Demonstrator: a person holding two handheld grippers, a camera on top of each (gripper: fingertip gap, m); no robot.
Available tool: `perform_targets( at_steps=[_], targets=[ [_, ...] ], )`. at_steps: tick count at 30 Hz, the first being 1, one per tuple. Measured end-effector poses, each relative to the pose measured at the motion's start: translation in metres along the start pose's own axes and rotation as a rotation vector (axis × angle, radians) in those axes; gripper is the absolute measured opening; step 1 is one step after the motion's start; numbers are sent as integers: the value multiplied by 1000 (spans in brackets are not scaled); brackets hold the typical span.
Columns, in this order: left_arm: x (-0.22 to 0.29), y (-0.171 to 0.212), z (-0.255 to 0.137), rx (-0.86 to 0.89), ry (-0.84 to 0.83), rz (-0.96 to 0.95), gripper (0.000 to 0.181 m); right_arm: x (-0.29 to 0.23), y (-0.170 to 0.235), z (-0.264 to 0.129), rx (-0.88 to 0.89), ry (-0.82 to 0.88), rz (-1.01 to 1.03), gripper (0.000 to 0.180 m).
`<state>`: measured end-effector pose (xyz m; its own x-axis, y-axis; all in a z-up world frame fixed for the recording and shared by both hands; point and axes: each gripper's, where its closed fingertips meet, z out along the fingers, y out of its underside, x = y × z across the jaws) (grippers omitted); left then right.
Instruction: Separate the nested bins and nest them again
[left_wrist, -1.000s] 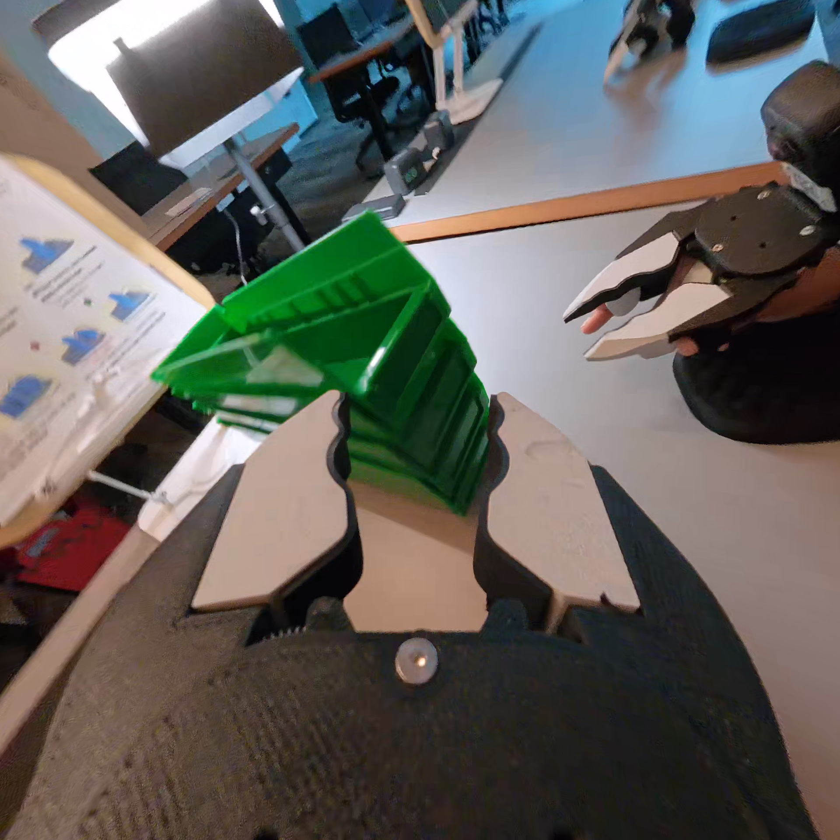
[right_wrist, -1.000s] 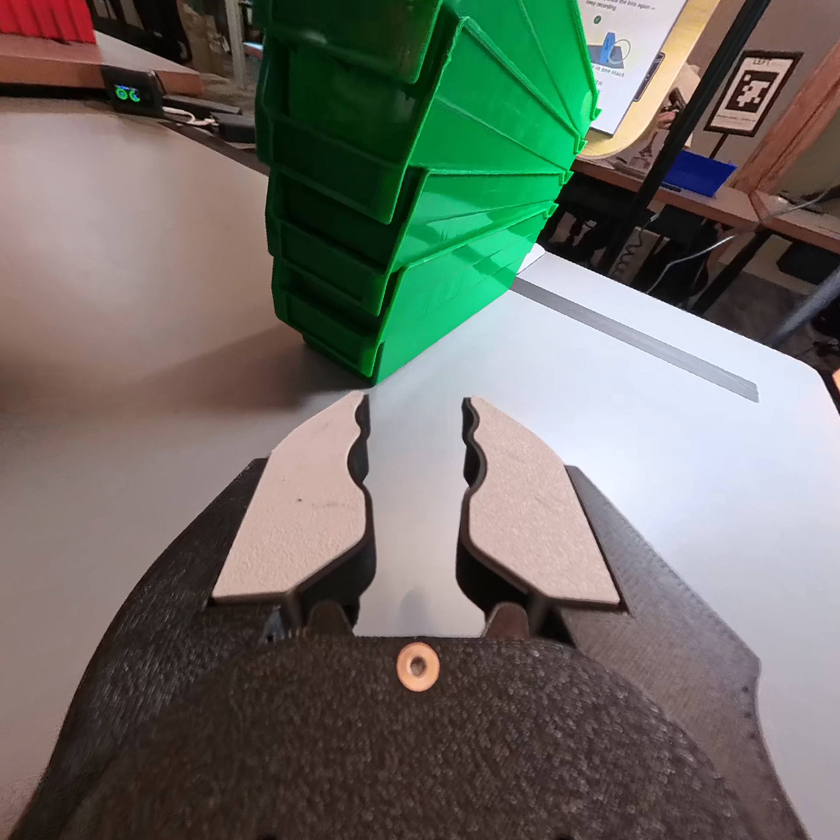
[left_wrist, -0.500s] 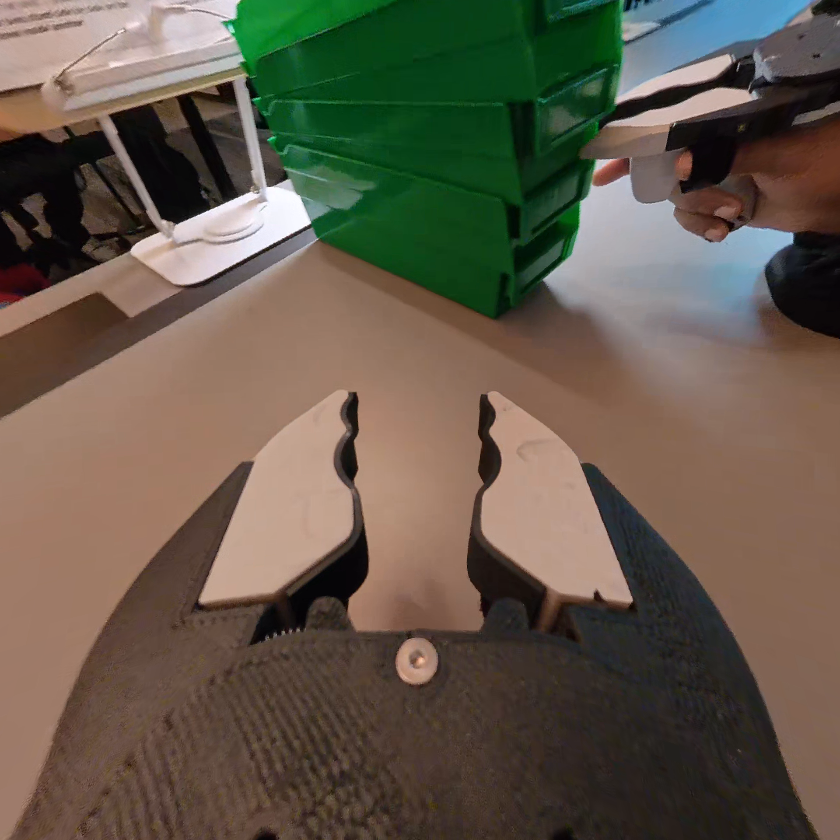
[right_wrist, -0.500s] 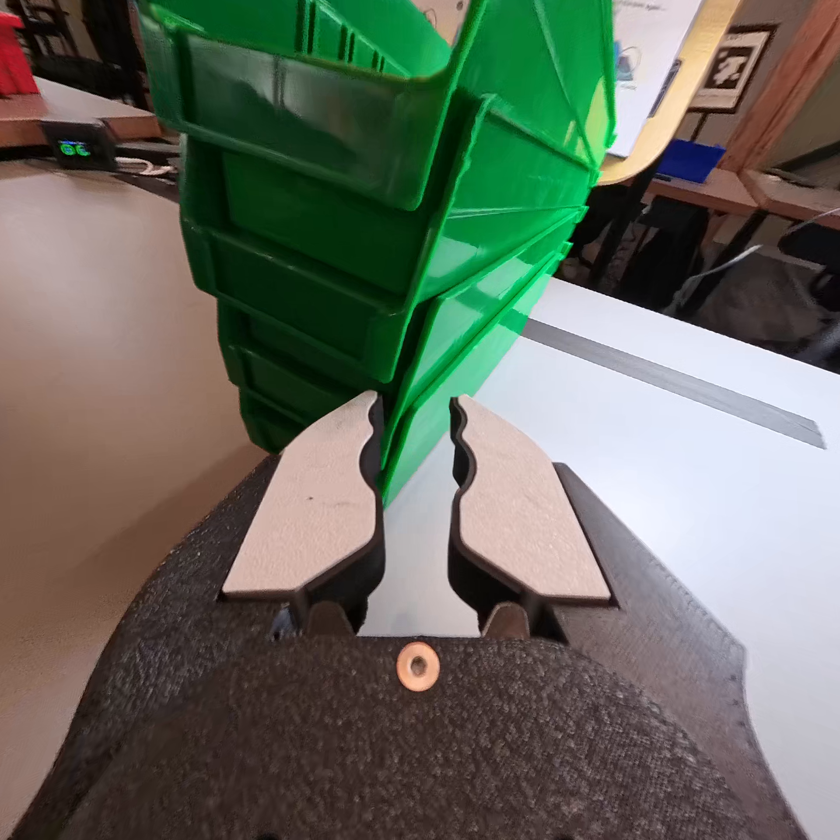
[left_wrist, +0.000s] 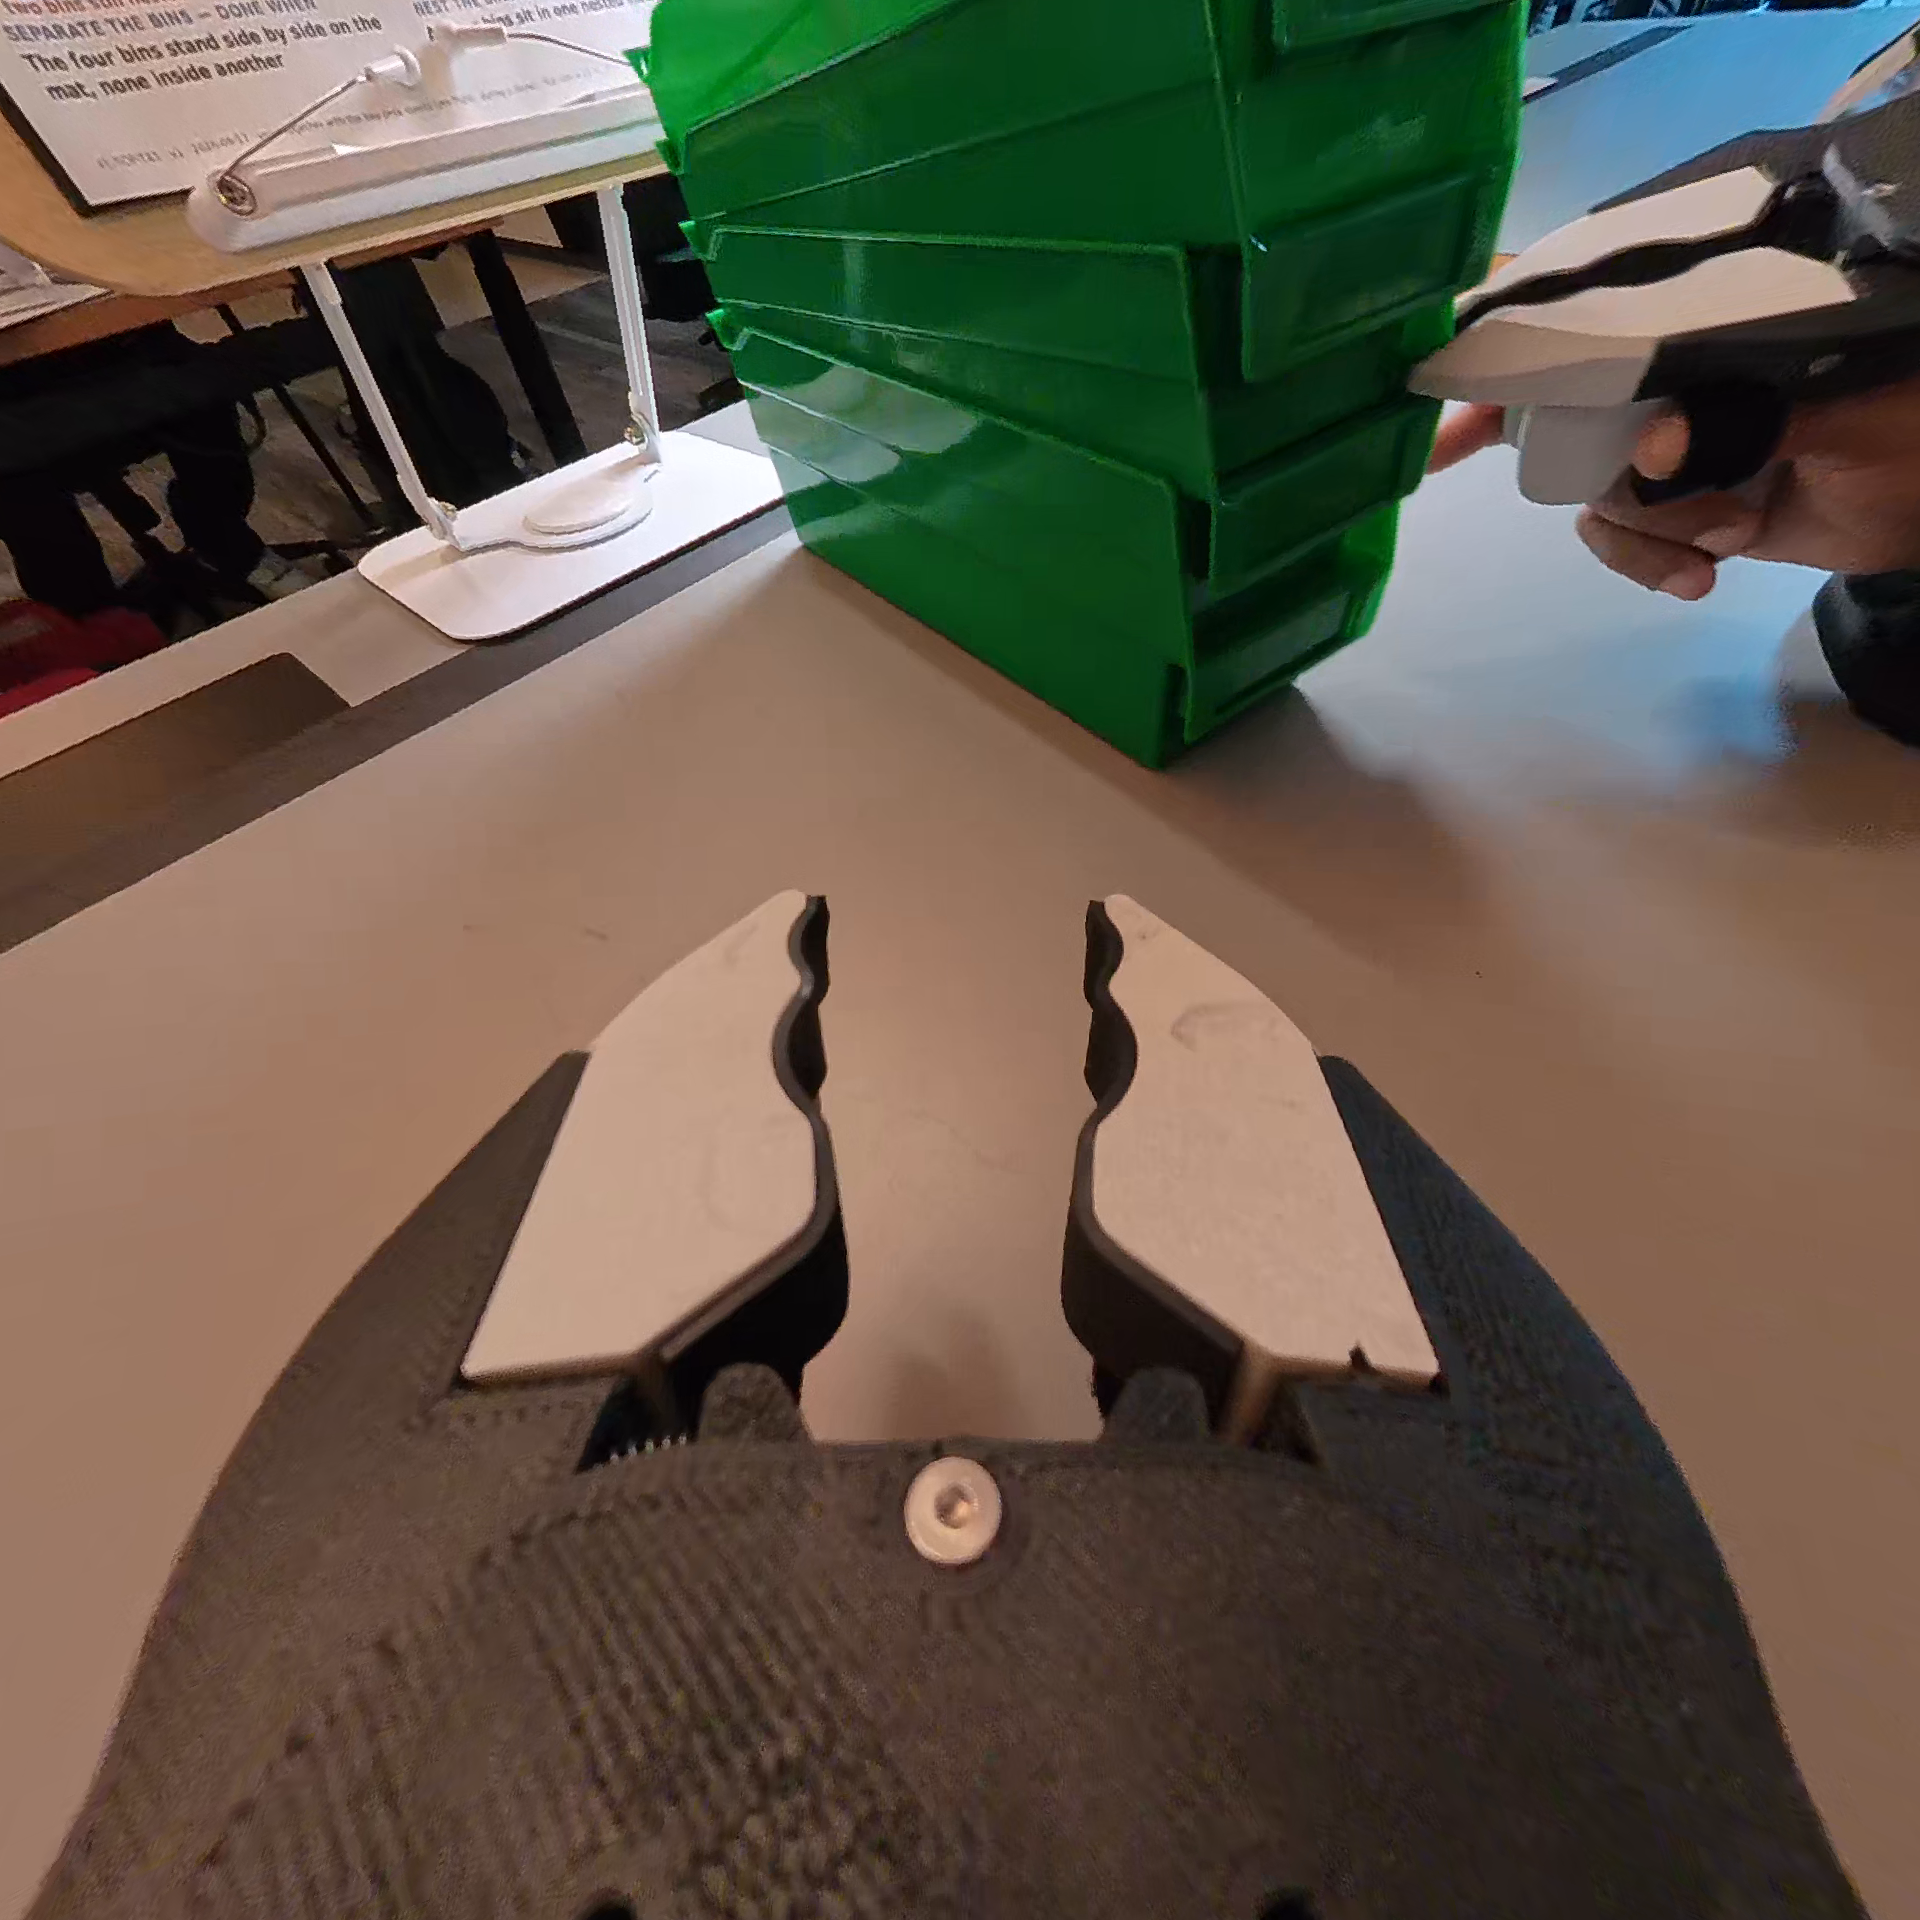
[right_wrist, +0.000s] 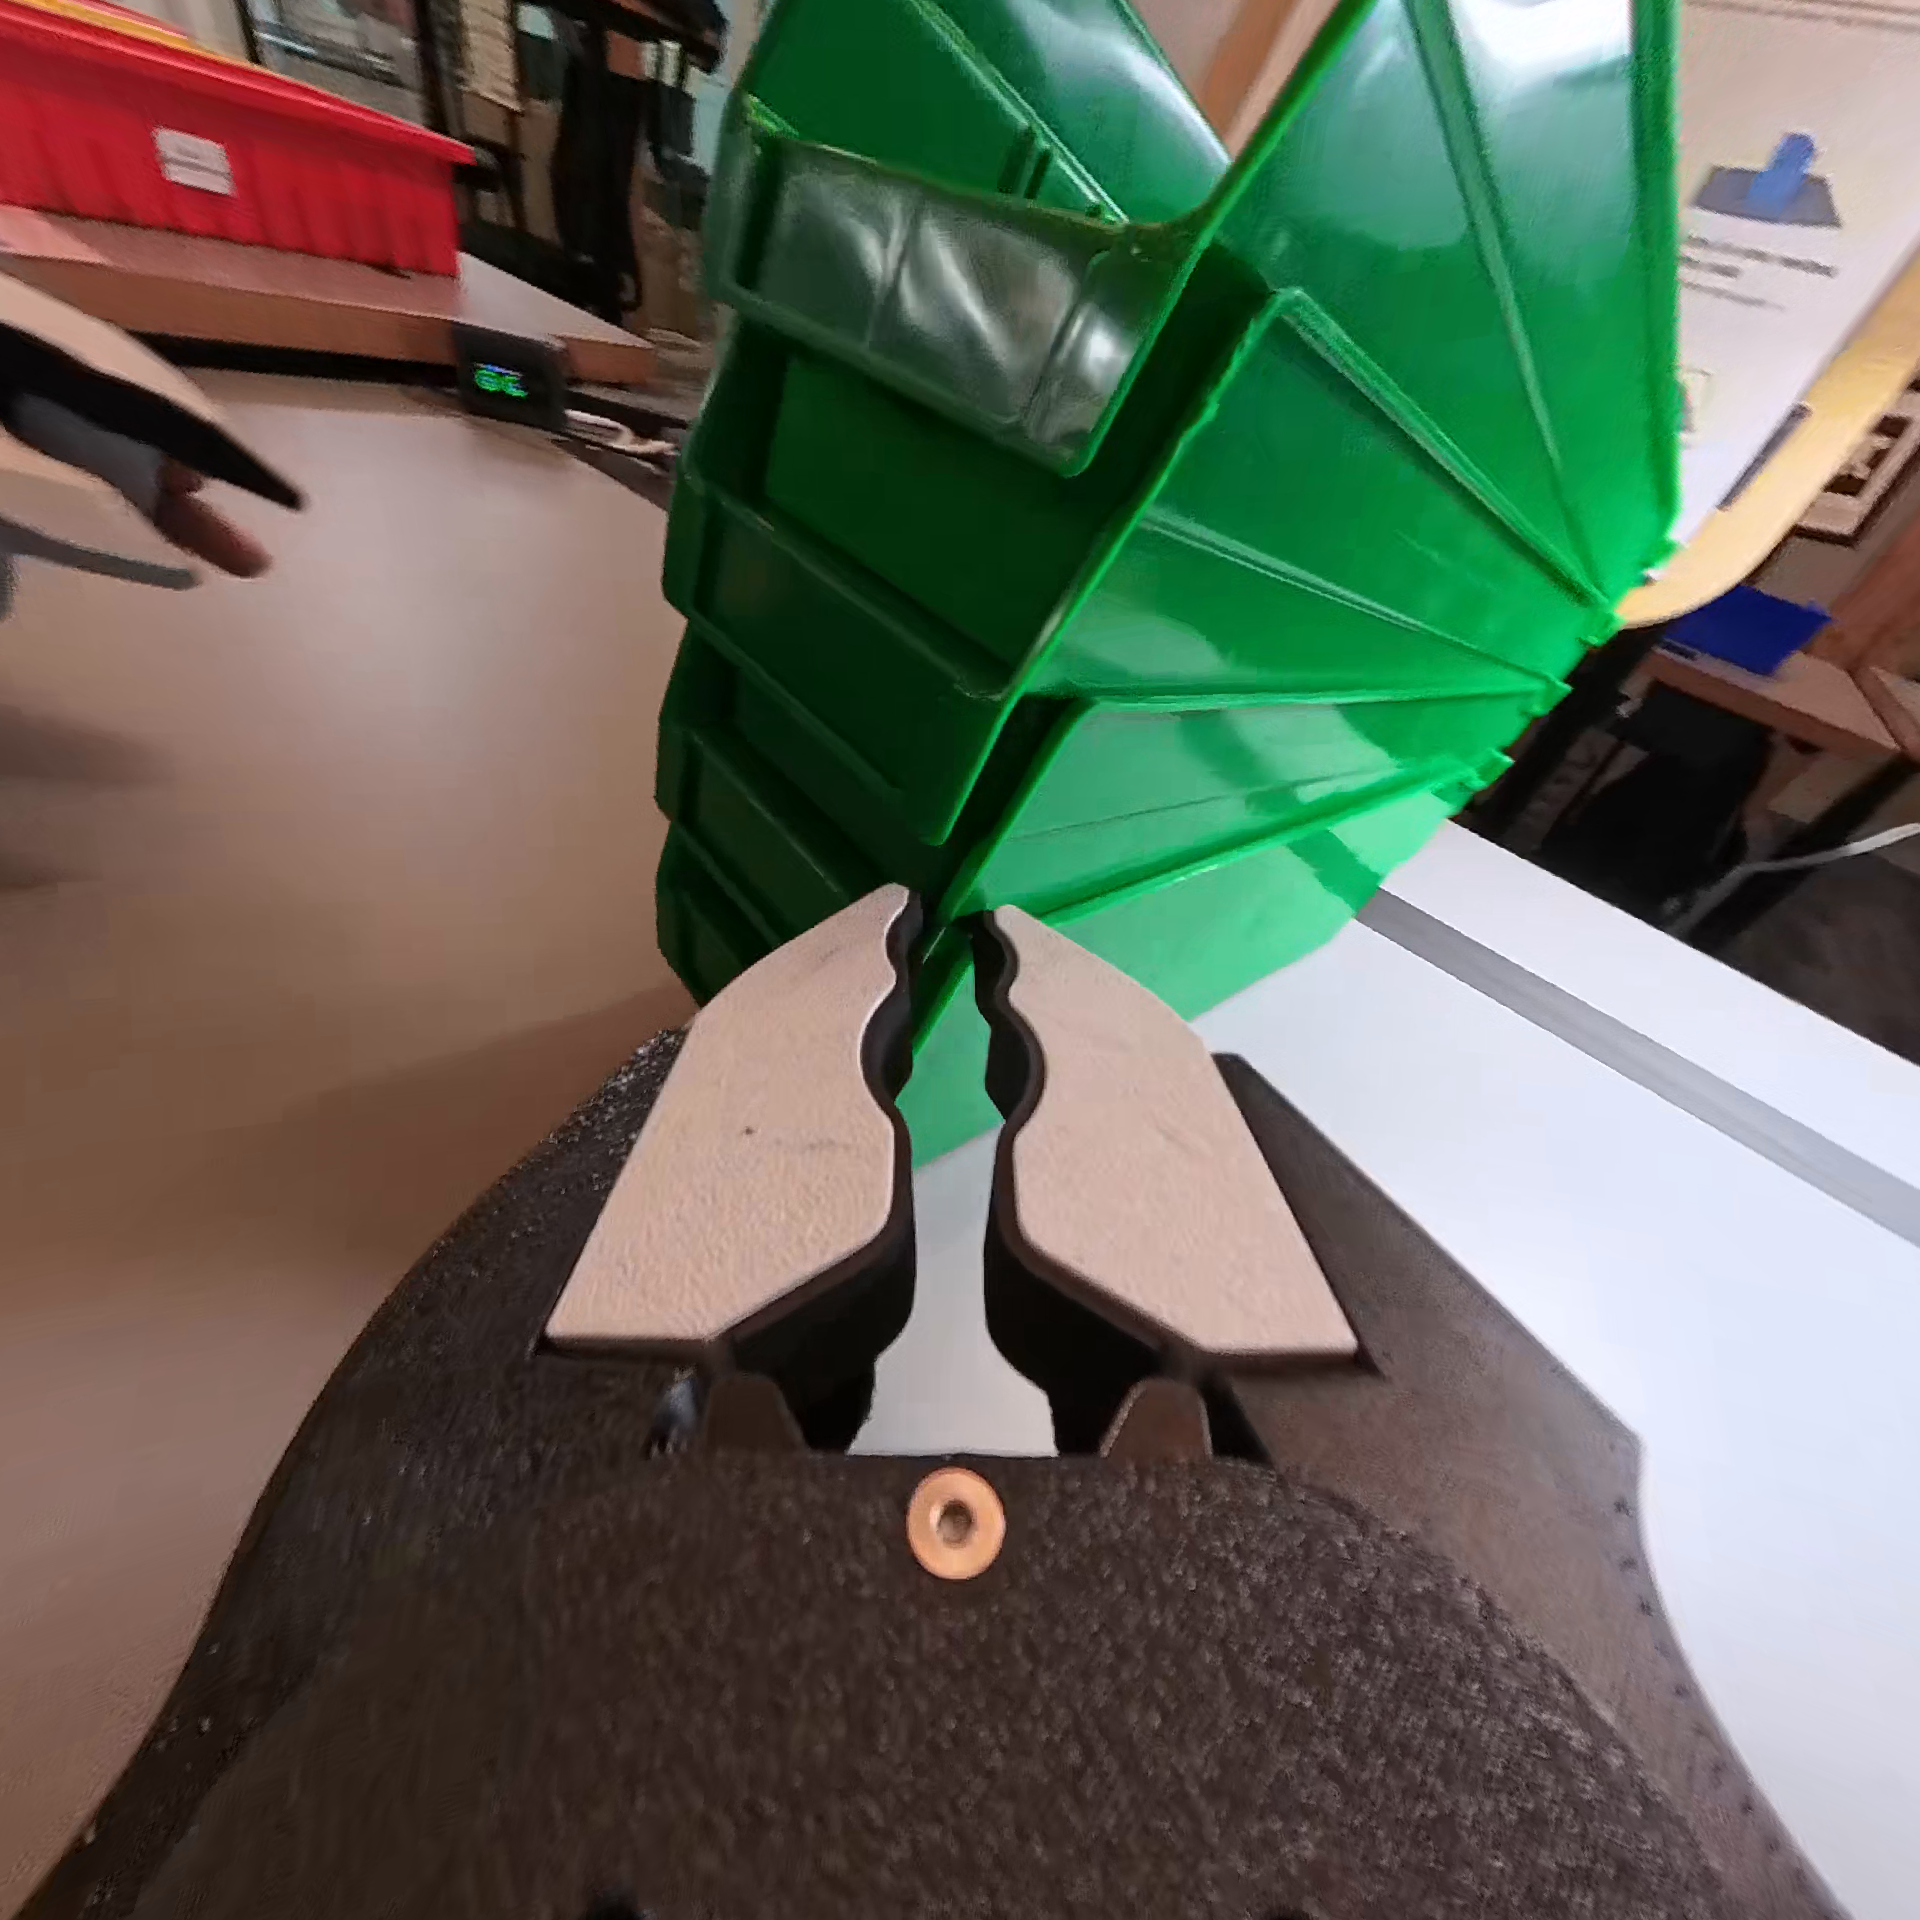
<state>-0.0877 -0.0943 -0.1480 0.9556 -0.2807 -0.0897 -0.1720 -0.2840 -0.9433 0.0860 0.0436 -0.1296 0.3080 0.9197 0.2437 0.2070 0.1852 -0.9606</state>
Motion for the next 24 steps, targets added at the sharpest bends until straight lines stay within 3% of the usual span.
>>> perform_targets(
  at_steps=[9, 15, 24],
  targets=[
    [0, 3, 0, -6, -3, 0, 47, -55, -10, -34, 79, -276, 6, 9],
    [3, 6, 4, -19, 7, 4, 47, -36, -6, -37, 63, -145, 38, 7],
    [4, 6, 5, -22, 0, 17, 47, -20, -6, 3, 1, -87, 29, 7]
  ],
)
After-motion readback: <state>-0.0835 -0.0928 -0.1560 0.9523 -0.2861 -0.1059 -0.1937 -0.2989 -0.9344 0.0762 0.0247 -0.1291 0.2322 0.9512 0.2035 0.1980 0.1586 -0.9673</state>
